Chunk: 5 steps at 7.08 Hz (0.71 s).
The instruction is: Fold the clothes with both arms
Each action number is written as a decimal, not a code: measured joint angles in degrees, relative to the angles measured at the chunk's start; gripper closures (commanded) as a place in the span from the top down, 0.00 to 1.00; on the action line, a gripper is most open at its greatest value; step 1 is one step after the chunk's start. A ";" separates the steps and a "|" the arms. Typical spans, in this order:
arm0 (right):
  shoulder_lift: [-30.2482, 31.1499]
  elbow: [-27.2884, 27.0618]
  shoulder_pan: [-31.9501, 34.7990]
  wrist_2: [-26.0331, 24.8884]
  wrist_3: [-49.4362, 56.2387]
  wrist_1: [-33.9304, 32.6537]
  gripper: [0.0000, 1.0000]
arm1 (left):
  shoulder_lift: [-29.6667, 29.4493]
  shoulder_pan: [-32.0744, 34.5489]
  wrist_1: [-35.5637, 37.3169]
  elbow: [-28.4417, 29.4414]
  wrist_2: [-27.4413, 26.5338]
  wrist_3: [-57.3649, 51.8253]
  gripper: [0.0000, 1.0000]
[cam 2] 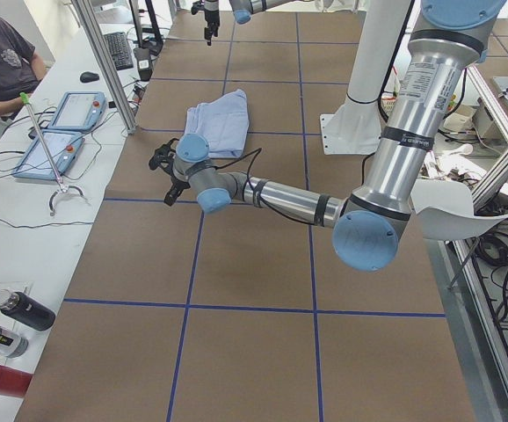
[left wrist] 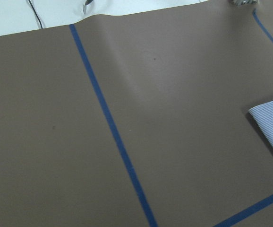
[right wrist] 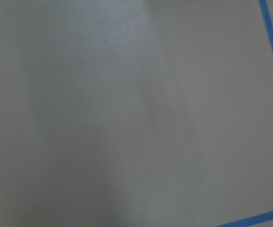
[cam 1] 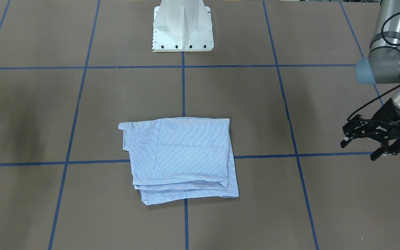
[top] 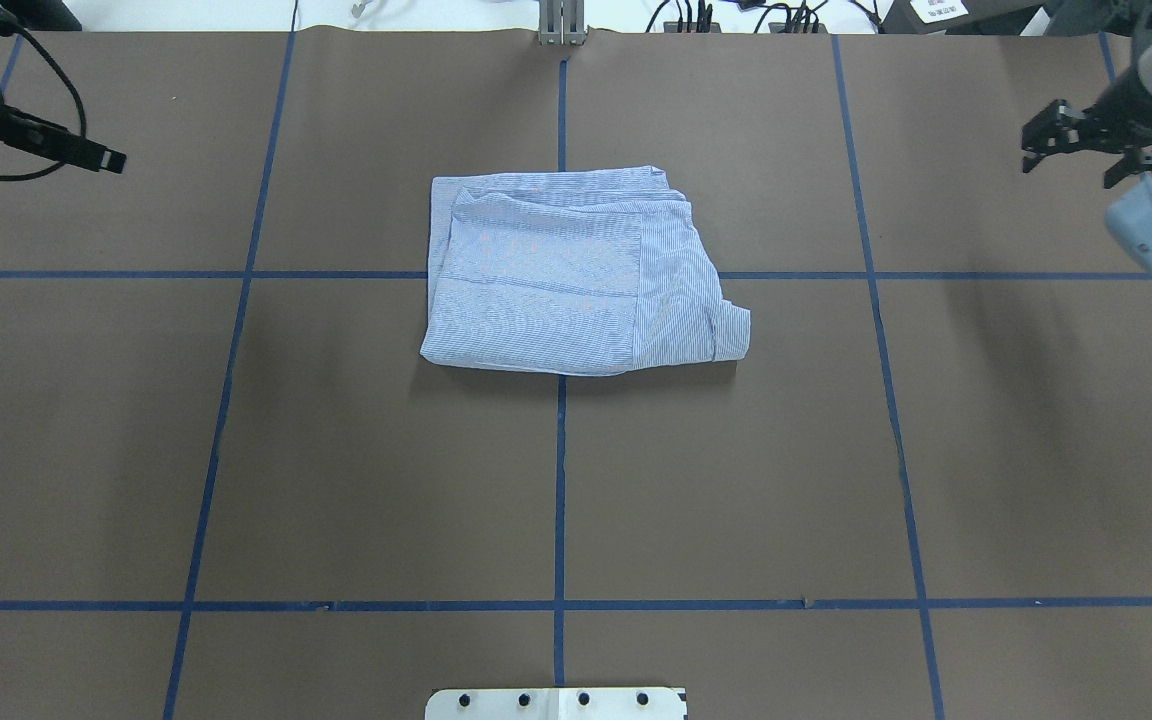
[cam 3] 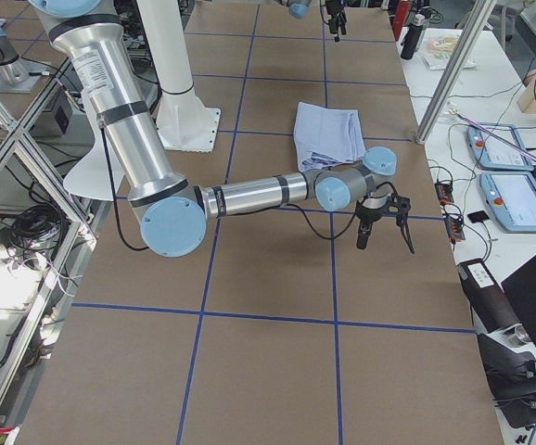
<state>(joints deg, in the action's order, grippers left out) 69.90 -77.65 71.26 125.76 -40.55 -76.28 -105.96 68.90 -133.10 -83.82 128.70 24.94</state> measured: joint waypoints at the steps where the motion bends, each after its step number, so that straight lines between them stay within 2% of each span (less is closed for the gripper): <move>1: 2.74 -0.18 3.56 1.85 8.42 -0.24 1.00 | 0.47 3.44 4.89 -0.04 1.74 -6.11 1.00; 3: 7.92 -1.62 11.31 4.78 19.96 -0.55 1.00 | 1.17 8.68 12.08 -0.14 5.26 -11.33 1.00; 5: 16.45 -8.57 15.45 5.32 25.28 -0.75 1.00 | 2.57 11.78 14.18 0.07 7.51 -14.92 1.00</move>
<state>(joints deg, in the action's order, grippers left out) 86.36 -86.22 86.71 131.09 -15.27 -77.03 -103.39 80.68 -118.92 -83.75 136.22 10.02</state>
